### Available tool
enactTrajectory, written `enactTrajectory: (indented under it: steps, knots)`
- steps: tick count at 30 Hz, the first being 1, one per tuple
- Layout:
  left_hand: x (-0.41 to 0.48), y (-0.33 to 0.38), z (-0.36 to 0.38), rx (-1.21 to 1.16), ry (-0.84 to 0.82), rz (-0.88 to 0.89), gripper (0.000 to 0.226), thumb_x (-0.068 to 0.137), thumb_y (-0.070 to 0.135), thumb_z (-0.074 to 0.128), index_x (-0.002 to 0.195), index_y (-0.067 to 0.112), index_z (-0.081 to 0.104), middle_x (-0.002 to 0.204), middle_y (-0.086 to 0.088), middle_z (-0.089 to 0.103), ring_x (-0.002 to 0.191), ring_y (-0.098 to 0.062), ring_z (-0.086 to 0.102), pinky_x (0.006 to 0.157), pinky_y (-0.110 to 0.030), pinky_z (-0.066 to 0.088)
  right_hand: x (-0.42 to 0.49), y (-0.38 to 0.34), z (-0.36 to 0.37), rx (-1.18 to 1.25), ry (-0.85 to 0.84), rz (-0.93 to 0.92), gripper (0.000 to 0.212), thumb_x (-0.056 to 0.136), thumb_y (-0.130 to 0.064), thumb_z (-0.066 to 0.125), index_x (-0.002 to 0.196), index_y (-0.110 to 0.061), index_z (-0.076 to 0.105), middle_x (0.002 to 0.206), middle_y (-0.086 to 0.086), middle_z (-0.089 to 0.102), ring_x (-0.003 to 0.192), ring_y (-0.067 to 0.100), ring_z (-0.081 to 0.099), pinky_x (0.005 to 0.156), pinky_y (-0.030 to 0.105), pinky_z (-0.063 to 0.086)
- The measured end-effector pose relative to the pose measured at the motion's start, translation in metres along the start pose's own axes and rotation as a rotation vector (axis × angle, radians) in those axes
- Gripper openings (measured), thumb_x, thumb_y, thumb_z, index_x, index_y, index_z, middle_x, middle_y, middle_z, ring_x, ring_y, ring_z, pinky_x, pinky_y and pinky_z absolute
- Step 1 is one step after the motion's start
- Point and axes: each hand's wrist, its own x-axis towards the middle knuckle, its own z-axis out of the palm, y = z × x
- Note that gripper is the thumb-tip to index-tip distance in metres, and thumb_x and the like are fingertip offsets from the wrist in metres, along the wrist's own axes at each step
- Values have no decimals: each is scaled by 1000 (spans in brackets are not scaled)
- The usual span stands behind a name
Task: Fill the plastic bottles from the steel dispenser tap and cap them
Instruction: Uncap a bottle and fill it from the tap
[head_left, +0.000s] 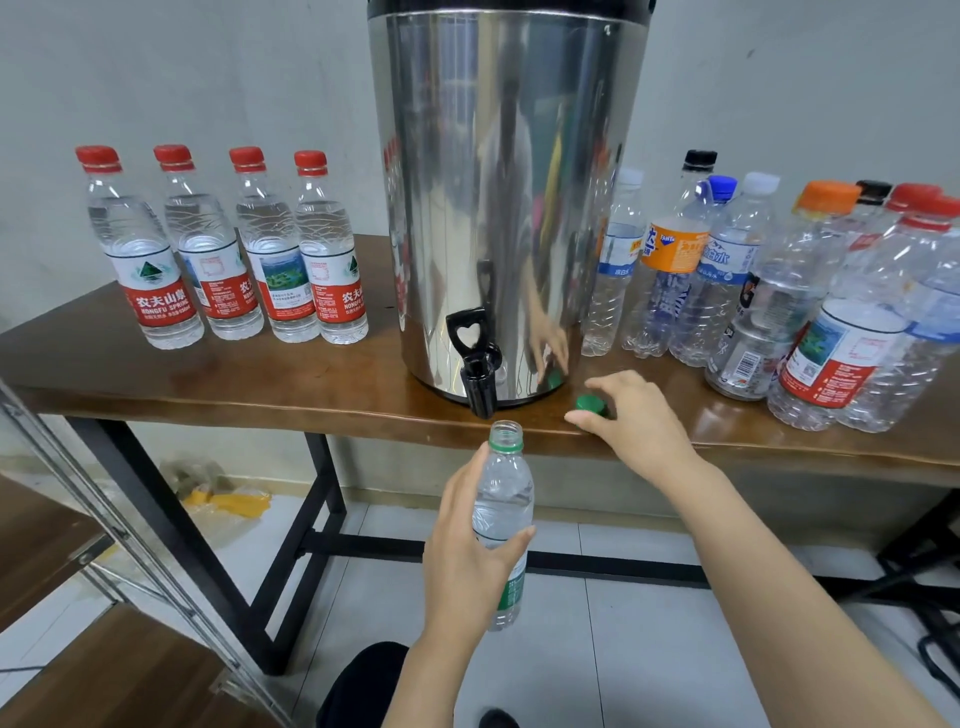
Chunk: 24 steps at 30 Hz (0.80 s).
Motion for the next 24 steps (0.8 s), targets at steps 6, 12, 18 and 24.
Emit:
enactTrajectory:
  steps: [6,12,18,24]
  knots:
    - [-7,11,8,-33,-47,-15,92,74,11,84,139,56,38,139,29,47,126,4,48,104,-36,47,3,4,4,-5,2,-80,36,93,-30,66,127,-18,64,120,3,60,106,22,46,90,37,42]
    - [-8,22,9,-60,-68,-25,94,72,14,86,140,56,36,136,36,45,125,7,48,105,-41,48,-7,-6,-24,271,12,-243,31,89,-12,70,118,-24,67,97,-8,63,76,7,47,73,16,34]
    - [-9,39,9,-71,-84,48,87,72,13,85,140,46,42,136,29,49,127,2,48,104,-39,48,-35,-34,-63,339,-242,-494,32,89,-5,69,115,-24,70,105,-12,66,86,13,57,79,22,47]
    - [-14,47,7,-98,-99,70,86,73,13,84,140,46,42,136,26,50,127,-1,50,102,-42,49,-45,-43,-72,286,-272,-556,33,88,0,69,114,-19,72,108,-4,67,83,8,58,76,10,42]
